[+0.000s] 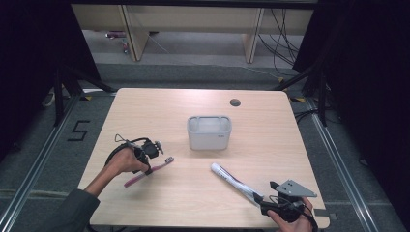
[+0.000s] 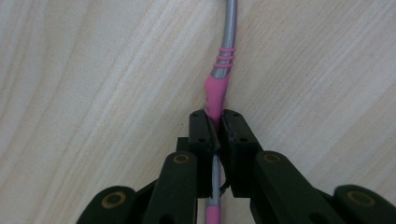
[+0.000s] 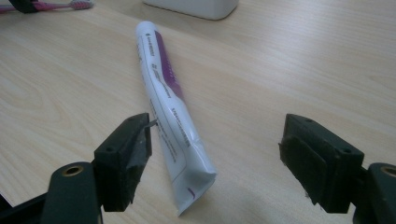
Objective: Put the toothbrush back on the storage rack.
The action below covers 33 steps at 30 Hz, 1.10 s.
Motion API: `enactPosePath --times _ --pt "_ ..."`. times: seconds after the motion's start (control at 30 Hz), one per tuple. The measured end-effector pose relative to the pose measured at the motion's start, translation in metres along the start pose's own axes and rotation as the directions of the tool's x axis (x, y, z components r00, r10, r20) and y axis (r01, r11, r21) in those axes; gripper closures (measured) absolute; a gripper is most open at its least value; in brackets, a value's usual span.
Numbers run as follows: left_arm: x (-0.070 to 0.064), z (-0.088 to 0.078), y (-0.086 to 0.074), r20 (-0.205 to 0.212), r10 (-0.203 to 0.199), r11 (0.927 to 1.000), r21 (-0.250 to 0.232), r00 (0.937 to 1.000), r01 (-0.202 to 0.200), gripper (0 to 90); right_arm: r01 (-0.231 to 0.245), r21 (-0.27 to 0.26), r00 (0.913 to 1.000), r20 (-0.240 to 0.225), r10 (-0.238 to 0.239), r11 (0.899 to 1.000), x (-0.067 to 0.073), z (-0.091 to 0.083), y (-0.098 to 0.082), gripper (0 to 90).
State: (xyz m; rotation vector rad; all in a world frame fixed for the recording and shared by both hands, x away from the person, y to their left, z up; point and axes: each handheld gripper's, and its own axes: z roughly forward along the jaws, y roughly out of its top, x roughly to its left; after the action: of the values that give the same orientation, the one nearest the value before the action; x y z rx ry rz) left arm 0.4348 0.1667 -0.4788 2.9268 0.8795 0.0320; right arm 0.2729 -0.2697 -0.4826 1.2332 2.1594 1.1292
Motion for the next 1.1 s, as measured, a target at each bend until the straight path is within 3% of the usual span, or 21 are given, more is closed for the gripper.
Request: enactPosePath --times 0.1,0.17,0.23,0.27,0.33,0.37,0.4,0.43,0.47,0.57,0.63,0.7,0.77,0.8,0.83,0.9,1.0,1.03,1.1 --pt "-0.001 -0.006 0.0 -0.01 0.007 0.9997 -0.024 0.9999 -0.007 82.9 -0.001 -0.001 1.0 0.0 0.001 1.0 0.0 0.0 0.0 25.3" --pt "0.0 -0.011 -0.001 -0.011 0.006 0.9983 -0.058 0.9999 -0.007 82.8 -0.046 0.015 0.9989 -0.011 0.046 0.999 0.003 -0.001 0.0 25.3" --pt "0.0 -0.016 -0.003 -0.011 0.002 0.9974 -0.073 0.9999 -0.002 82.8 0.001 -0.005 1.0 0.002 -0.001 1.0 0.0 0.0 0.0 25.3" --pt "0.0 -0.018 -0.004 -0.017 -0.002 0.9956 -0.093 0.9999 0.0 82.9 -0.036 0.005 0.9993 -0.007 0.036 0.999 0.002 -0.001 0.0 25.3" --pt "0.001 -0.022 -0.006 -0.012 -0.005 0.993 -0.118 0.9999 0.004 82.9 -0.006 -0.006 1.0 0.007 0.006 1.0 0.0 0.0 0.0 25.3" --pt "0.001 -0.025 -0.007 -0.003 -0.008 0.99 -0.141 1.0 0.007 82.9 0.008 -0.009 0.9999 0.009 -0.008 1.0 -0.001 0.0 0.0 25.3" --pt "0.002 -0.027 -0.008 -0.003 -0.007 0.9868 -0.162 1.0 0.007 82.9 -0.031 0.004 0.9995 -0.004 0.031 1.0 0.002 -0.001 0.0 25.3" --pt "0.002 -0.03 -0.01 0.001 -0.015 0.9828 -0.184 0.9999 0.015 82.9 -0.038 0.008 0.9992 -0.005 0.039 0.999 0.002 -0.001 0.0 25.3" --pt "0.002 -0.032 -0.011 0.002 -0.019 0.978 -0.208 0.9998 0.019 82.9 0.002 -0.006 1.0 0.004 -0.002 1.0 -0.001 0.0 0.0 25.3" --pt "0.003 -0.039 -0.015 0.002 -0.007 0.9626 -0.271 1.0 0.007 82.9 -0.001 -0.008 1.0 0.004 0.001 1.0 -0.001 0.0 0.0 25.3" --pt "0.005 -0.043 -0.016 0.004 -0.011 0.947 -0.321 0.9999 0.012 82.8 0.004 -0.012 1.0 0.007 -0.004 1.0 -0.001 -0.001 0.0 25.3" --pt "0.005 -0.048 -0.017 0.02 -0.053 0.9228 -0.381 0.9984 0.057 82.9 0.004 -0.011 1.0 0.007 -0.004 1.0 -0.001 -0.001 0.0 25.3" --pt "0.007 -0.052 -0.018 0.014 -0.062 0.9034 -0.424 0.998 0.062 82.9 -0.015 -0.005 0.9999 0.003 0.015 1.0 0.001 -0.001 0.0 25.3" --pt "0.008 -0.054 -0.018 0.014 -0.065 0.8969 -0.437 0.9978 0.065 82.8 -0.006 -0.007 1.0 0.004 0.006 1.0 0.0 -0.001 0.001 25.3" --pt "0.008 -0.055 -0.018 0.012 -0.065 0.8889 -0.454 0.9978 0.064 82.9 -0.026 0.0 0.9997 -0.001 0.026 1.0 0.002 -0.001 0.0 25.3" --pt "0.009 -0.057 -0.019 0.0 -0.072 0.8761 -0.478 0.9974 0.063 82.8 0.005 -0.011 1.0 0.007 -0.005 1.0 -0.001 -0.001 0.0 25.3" --pt "0.007 -0.06 -0.02 -0.004 -0.099 0.8337 -0.546 0.9951 0.081 82.9 0.004 -0.012 1.0 0.008 -0.004 1.0 -0.001 -0.001 0.0 25.3" --pt "0.007 -0.06 -0.02 0.013 -0.109 0.8153 -0.571 0.994 0.097 82.9 0.004 -0.013 1.0 0.006 -0.004 1.0 -0.001 -0.001 0.0 25.3" --pt "0.005 -0.061 -0.021 0.02 -0.126 0.7883 -0.605 0.9918 0.113 82.9 -0.005 -0.01 1.0 0.006 0.005 1.0 0.0 -0.001 0.001 25.3"
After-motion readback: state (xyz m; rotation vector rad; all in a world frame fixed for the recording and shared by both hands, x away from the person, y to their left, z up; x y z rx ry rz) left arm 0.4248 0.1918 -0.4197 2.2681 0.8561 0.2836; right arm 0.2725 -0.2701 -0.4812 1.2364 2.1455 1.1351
